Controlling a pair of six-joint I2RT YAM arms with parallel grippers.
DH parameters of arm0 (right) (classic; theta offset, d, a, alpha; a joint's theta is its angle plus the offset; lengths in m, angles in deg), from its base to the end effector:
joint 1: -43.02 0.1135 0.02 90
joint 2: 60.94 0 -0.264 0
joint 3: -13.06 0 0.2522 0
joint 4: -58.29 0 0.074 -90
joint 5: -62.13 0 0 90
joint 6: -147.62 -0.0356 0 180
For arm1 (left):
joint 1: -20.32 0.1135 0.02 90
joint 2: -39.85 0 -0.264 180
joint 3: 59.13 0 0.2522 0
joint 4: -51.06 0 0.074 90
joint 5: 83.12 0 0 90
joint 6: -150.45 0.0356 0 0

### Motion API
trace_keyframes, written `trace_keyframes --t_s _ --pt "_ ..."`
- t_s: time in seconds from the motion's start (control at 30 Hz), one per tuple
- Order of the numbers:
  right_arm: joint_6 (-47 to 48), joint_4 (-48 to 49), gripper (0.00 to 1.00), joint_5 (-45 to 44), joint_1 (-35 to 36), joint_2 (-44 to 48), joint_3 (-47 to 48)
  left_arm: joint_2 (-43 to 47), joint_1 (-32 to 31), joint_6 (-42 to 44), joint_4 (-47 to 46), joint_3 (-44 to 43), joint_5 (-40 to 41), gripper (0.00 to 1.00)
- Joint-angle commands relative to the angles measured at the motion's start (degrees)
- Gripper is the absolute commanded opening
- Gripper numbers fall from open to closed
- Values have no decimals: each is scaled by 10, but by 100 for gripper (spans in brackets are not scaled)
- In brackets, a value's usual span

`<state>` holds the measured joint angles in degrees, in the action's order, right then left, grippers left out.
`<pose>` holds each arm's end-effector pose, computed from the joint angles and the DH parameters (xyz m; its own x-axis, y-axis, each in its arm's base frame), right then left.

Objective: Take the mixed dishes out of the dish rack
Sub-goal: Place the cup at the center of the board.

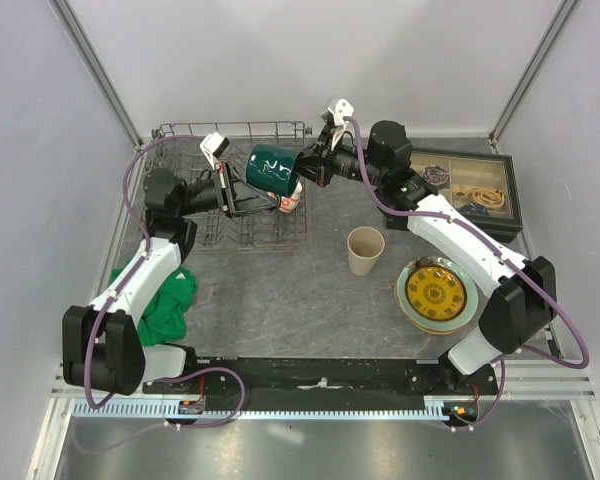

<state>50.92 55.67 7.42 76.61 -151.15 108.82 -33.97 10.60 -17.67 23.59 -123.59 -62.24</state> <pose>0.3009 0.2245 0.4072 -0.0665 0.0702 -0.9953 -0.9308 0.3550 0.0872 0.2681 -0.0797 0.3530 -0.8524 -0.2079 -0.4799 0.4924 -0.0099 -0.8703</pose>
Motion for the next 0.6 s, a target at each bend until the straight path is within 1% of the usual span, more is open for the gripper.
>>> trace_keyframes --t_s 0.0,0.03,0.07,0.13,0.17,0.23,0.27,0.37,0.47,0.57 --pt "-9 -4 0 -14 7 17 5 25 -4 80 -9 -2 -2 24" --pt "-7 -5 0 -15 8 18 3 26 -1 83 -2 0 -1 30" --pt "-5 -5 0 -16 8 19 1 29 0 87 4 0 -1 39" --pt "-2 -6 0 -18 7 23 -2 36 5 94 10 2 0 49" --pt "-2 -7 0 -18 6 23 -2 38 7 96 13 3 0 58" --pt "-2 -8 0 -19 7 27 -3 45 12 100 17 6 1 66" --pt "-2 -8 0 -19 7 28 -3 48 14 101 20 7 1 74" --pt "0 -9 0 -20 6 31 -3 56 21 105 26 10 2 80" --pt "1 -9 0 -22 4 36 -6 64 24 115 34 11 2 82" --pt "1 -10 0 -23 2 44 -9 75 27 146 69 9 3 84"
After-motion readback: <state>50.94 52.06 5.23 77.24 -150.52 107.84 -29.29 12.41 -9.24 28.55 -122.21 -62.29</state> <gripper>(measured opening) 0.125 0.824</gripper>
